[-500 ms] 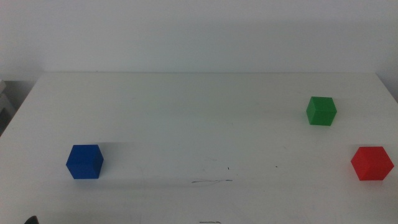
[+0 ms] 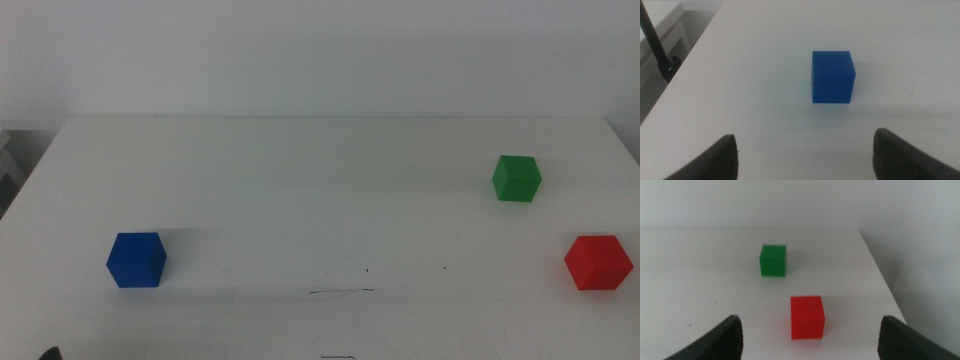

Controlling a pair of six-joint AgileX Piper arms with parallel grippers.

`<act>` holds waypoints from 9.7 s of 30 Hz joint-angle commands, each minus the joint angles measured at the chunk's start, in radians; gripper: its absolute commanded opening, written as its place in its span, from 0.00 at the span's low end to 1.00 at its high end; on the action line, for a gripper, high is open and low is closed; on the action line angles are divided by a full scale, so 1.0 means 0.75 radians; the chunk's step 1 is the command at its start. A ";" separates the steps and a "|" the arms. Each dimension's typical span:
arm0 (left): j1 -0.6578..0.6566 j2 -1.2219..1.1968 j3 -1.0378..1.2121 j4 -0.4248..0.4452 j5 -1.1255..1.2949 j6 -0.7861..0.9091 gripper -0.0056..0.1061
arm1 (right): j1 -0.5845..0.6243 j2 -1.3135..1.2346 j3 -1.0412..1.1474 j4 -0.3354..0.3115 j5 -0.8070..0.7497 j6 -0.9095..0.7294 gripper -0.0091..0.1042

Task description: Stack red cubes first, then green, then blue cubes in a specific spot.

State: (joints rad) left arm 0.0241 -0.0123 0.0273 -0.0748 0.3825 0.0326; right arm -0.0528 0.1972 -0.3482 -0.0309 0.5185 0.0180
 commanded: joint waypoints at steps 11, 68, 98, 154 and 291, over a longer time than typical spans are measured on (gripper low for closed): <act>-0.006 -0.034 -0.002 -0.020 -0.101 -0.003 0.86 | 0.000 0.451 -0.567 0.027 0.540 -0.024 0.91; -0.006 -0.034 -0.002 -0.020 -0.101 -0.003 0.86 | 0.000 1.664 -1.269 -0.016 0.957 -0.032 0.91; -0.006 -0.034 -0.002 -0.020 -0.101 -0.003 0.86 | 0.000 2.049 -1.317 -0.052 0.676 -0.147 0.91; -0.006 -0.034 -0.002 -0.020 -0.101 -0.003 0.86 | 0.016 2.208 -1.464 -0.006 0.909 0.060 0.07; -0.006 -0.034 -0.002 -0.020 -0.100 -0.002 0.86 | 0.915 2.445 -2.046 0.052 0.929 0.667 0.80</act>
State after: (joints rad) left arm 0.0241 -0.0123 0.0273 -0.0748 0.3825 0.0326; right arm 0.6527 2.1359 -1.8579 0.0386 1.2029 0.5405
